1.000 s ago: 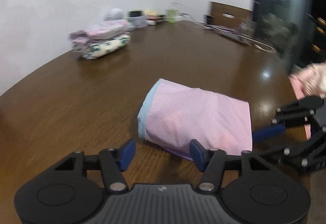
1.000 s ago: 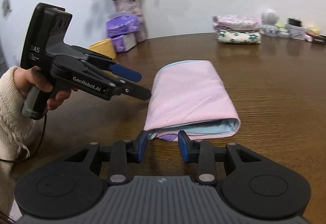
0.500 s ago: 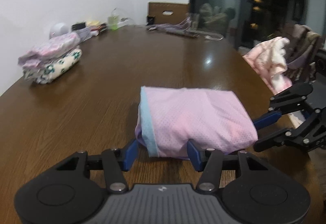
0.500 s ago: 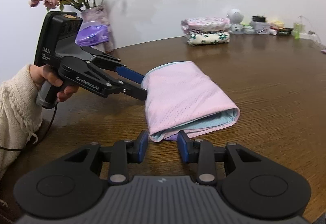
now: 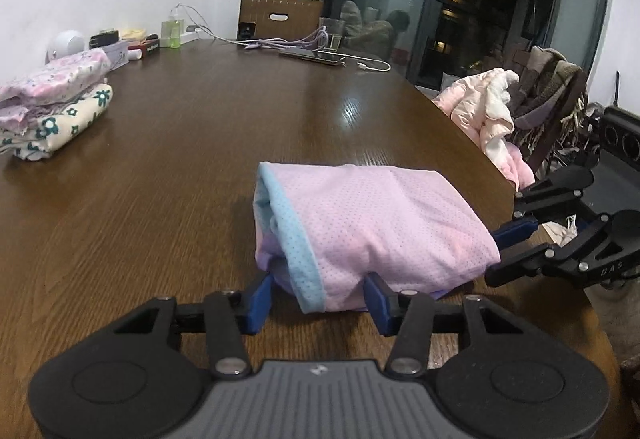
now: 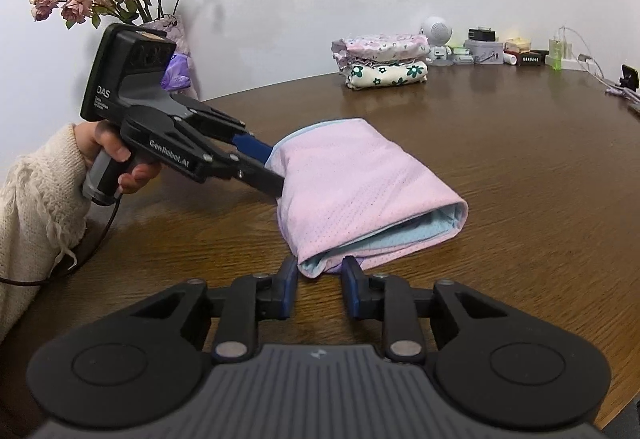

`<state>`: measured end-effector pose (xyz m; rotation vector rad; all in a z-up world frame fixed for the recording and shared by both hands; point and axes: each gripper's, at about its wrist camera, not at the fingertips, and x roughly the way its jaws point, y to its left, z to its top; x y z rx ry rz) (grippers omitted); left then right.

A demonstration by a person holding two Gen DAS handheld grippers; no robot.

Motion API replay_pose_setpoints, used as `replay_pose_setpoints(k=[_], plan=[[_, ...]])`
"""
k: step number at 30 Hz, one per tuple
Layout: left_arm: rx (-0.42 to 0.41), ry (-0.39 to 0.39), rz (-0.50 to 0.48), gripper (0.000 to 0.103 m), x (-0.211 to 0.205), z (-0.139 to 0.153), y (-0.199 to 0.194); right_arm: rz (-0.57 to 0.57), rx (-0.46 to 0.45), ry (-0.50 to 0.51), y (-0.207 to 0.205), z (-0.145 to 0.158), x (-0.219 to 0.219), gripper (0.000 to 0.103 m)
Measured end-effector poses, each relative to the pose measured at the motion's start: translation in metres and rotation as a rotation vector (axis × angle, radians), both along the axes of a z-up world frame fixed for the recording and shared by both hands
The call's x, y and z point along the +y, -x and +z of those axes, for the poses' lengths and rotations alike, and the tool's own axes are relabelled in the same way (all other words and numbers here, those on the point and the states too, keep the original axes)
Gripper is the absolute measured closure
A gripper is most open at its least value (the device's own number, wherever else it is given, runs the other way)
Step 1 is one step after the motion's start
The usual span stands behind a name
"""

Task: Fold clothes

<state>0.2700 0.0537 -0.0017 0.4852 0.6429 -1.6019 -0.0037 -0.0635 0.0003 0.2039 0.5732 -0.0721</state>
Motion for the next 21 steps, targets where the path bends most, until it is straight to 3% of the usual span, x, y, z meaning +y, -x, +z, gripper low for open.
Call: replay_pose_setpoints(k=[4,10,15,21], plan=[[-0.02,0.015,-0.008,0.081,0.004,0.0,0.006,0.007,-0.009,0.005,-0.004,0.001,0.002,0.083],[-0.017,0.025,-0.022,0.091,0.009,-0.002,0.009,0.013,-0.004,0.018,-0.004,0.001,0.0,0.092],[-0.009,0.032,0.007,0.092,0.016,-0.002,0.015,0.013,0.0,0.016,-0.003,0.003,-0.011,0.092],[-0.057,0.026,0.091,0.093,0.017,-0.001,0.047,0.065,0.002,0.027,-0.005,0.008,-0.029,0.092]])
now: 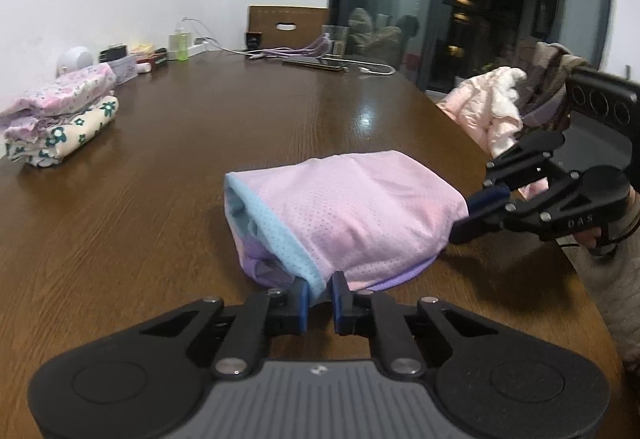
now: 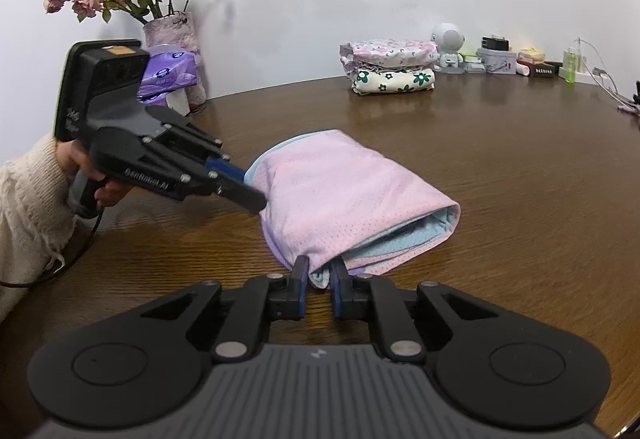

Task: Fold clothes

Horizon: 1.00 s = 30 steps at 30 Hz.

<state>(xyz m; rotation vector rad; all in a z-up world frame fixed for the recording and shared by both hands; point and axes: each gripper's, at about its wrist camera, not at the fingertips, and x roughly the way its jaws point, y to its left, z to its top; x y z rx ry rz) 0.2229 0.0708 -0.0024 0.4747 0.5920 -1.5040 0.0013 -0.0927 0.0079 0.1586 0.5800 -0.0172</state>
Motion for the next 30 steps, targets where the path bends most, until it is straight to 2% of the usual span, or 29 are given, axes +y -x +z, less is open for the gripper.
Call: replay_pose_setpoints(k=[3,9,16,23,27,30], plan=[[-0.001,0.003,0.085,0.093,0.001,0.001,0.017,0.023,0.016,-0.004,-0.003,0.002,-0.013,0.092],[-0.006,0.005,0.292,0.093,0.003,0.005,0.059,0.152,0.045,0.0,-0.012,0.008,-0.043,0.092],[0.032,0.022,0.572,0.097,-0.008,0.012,0.12,0.373,0.084,0.01,-0.031,0.013,-0.089,0.092],[0.053,-0.016,0.82,0.098,-0.037,0.016,0.148,0.613,0.101,0.023,-0.063,0.013,-0.127,0.092],[0.047,-0.027,0.905,0.094,-0.046,0.022,0.16,0.682,0.104,0.005,-0.08,0.012,-0.149,0.092],[0.05,-0.025,0.941,0.085,-0.05,0.026,0.164,0.71,0.087,0.008,-0.087,0.012,-0.158,0.092]])
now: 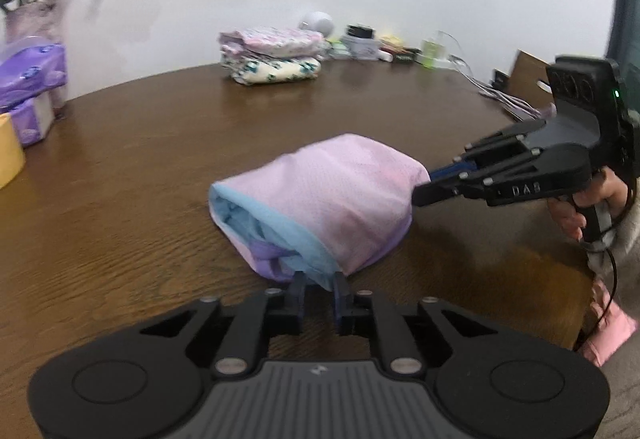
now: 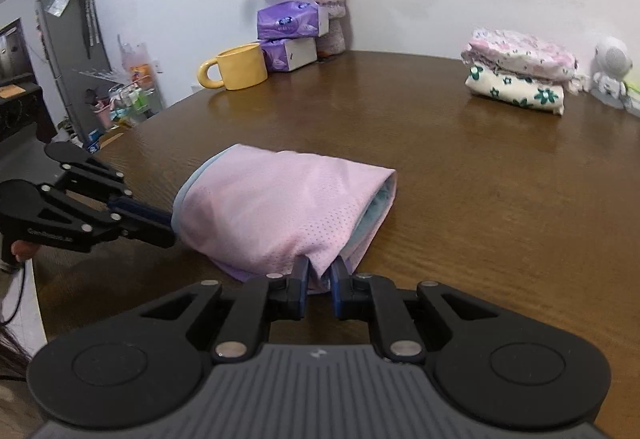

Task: Fold clothes

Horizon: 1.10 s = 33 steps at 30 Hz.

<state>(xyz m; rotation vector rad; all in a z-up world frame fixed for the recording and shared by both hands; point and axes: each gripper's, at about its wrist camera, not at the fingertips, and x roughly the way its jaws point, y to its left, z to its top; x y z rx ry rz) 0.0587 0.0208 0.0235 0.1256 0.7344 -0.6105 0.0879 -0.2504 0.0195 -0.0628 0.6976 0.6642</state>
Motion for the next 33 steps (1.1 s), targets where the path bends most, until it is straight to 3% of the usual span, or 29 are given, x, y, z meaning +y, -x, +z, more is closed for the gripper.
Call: replay_pose_setpoints(k=[5,8,9,10,23,33], plan=[[0.018,0.02,0.03,0.078,-0.005,0.003,-0.001,0.03,0.002,-0.022,-0.003,-0.002,-0.005,0.092],[0.023,0.014,0.03,0.083,-0.01,-0.003,-0.006,0.02,0.01,-0.039,-0.004,-0.004,-0.007,0.092],[0.027,0.019,0.027,0.096,-0.01,-0.004,-0.007,0.017,0.012,-0.043,-0.005,-0.004,-0.007,0.092],[0.032,0.027,0.024,0.097,-0.01,-0.006,-0.008,0.011,0.011,-0.041,-0.004,-0.004,-0.008,0.092],[0.002,0.082,0.049,0.099,-0.018,-0.013,0.013,-0.027,-0.001,-0.004,-0.008,-0.003,-0.008,0.092],[-0.071,0.039,0.131,0.099,-0.068,-0.012,0.045,-0.004,0.026,-0.014,-0.037,-0.005,-0.02,0.092]])
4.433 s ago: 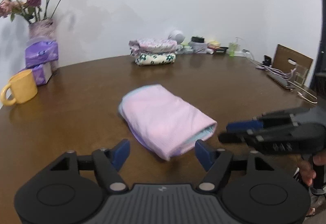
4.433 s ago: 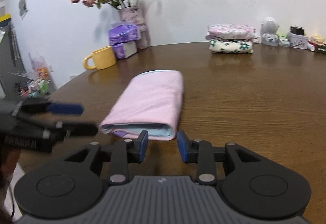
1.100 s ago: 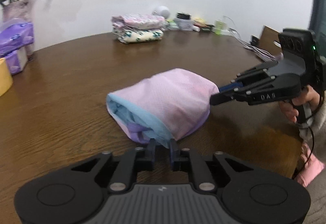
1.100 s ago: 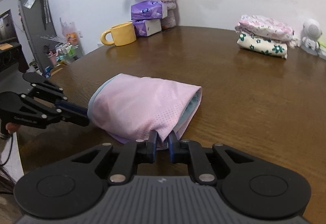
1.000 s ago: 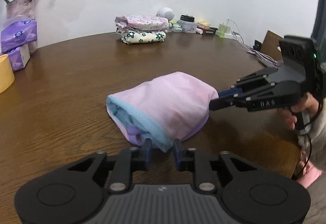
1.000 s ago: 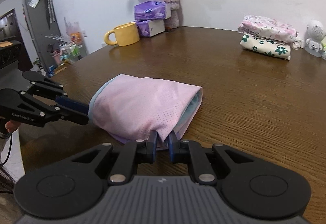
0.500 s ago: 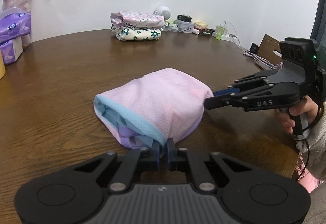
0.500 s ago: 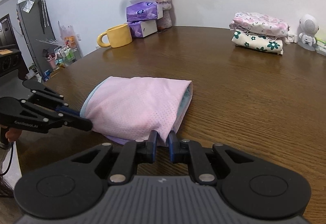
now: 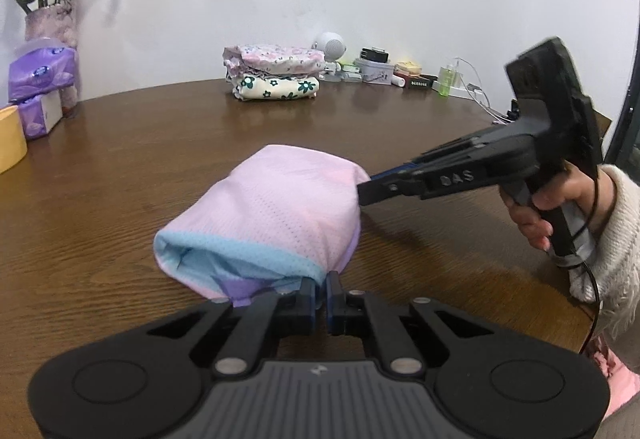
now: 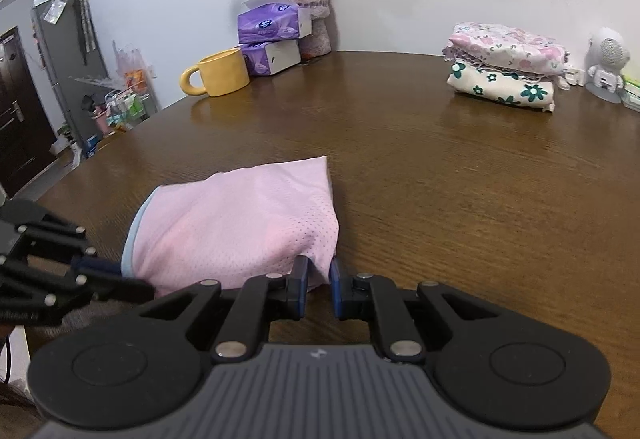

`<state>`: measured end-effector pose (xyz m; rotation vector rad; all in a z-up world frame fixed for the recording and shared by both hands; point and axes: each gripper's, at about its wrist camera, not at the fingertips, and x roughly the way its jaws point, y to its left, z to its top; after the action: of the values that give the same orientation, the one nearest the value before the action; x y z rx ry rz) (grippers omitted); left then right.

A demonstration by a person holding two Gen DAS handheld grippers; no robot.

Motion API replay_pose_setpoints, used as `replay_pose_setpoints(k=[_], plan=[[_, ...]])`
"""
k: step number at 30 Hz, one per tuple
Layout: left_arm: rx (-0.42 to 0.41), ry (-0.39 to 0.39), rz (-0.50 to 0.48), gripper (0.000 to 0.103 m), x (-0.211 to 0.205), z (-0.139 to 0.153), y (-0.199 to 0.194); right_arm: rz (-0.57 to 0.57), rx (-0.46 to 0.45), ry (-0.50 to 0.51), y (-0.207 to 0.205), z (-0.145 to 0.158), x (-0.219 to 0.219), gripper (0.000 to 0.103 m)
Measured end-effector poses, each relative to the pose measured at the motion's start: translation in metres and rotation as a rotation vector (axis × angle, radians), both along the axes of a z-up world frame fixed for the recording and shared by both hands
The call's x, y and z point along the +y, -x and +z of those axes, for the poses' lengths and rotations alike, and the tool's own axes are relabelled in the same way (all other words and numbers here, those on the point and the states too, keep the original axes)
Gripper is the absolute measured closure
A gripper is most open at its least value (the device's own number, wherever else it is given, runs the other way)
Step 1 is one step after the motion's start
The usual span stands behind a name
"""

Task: Fold clothes

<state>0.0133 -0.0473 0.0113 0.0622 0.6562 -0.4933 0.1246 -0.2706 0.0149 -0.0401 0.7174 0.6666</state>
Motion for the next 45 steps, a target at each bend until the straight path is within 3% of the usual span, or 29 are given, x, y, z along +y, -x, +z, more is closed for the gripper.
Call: replay_pose_setpoints(k=[5,10,14,17,23,29,33,35,38,41,45], plan=[[-0.005,-0.012,0.003,0.097,-0.016,0.001,0.004,0.024,0.016,-0.008,-0.011,-0.001,-0.008,0.09],[0.008,0.006,-0.032,0.076,0.007,0.013,0.013,-0.034,-0.013,-0.043,0.012,0.008,-0.019,0.083],[-0.045,-0.1,-0.011,0.068,0.038,0.022,0.019,-0.085,-0.079,-0.061,0.052,0.021,-0.016,0.07],[-0.074,-0.18,-0.022,0.065,0.055,0.024,0.01,-0.092,-0.113,-0.071,0.088,0.026,0.007,0.069],[-0.104,-0.285,-0.183,0.062,0.067,0.017,-0.024,-0.209,-0.133,-0.043,0.129,0.014,0.064,0.066],[-0.105,-0.307,-0.351,0.062,0.066,0.002,-0.045,-0.4,-0.094,-0.029,0.133,-0.003,0.093,0.066],[-0.122,-0.292,-0.43,0.062,0.066,0.001,-0.053,-0.52,-0.086,-0.036,0.13,-0.012,0.105,0.07],[-0.132,-0.291,-0.461,0.062,0.065,0.001,-0.056,-0.564,-0.086,-0.047,0.129,-0.013,0.107,0.077],[-0.126,-0.28,-0.488,0.063,0.064,-0.001,-0.061,-0.593,-0.07,-0.052,0.127,-0.014,0.112,0.089],[-0.107,-0.256,-0.499,0.067,0.067,-0.003,-0.066,-0.62,-0.066,-0.049,0.127,-0.012,0.117,0.095],[-0.094,-0.236,-0.49,0.07,0.069,-0.003,-0.066,-0.629,-0.042,-0.14,0.131,-0.002,0.116,0.099]])
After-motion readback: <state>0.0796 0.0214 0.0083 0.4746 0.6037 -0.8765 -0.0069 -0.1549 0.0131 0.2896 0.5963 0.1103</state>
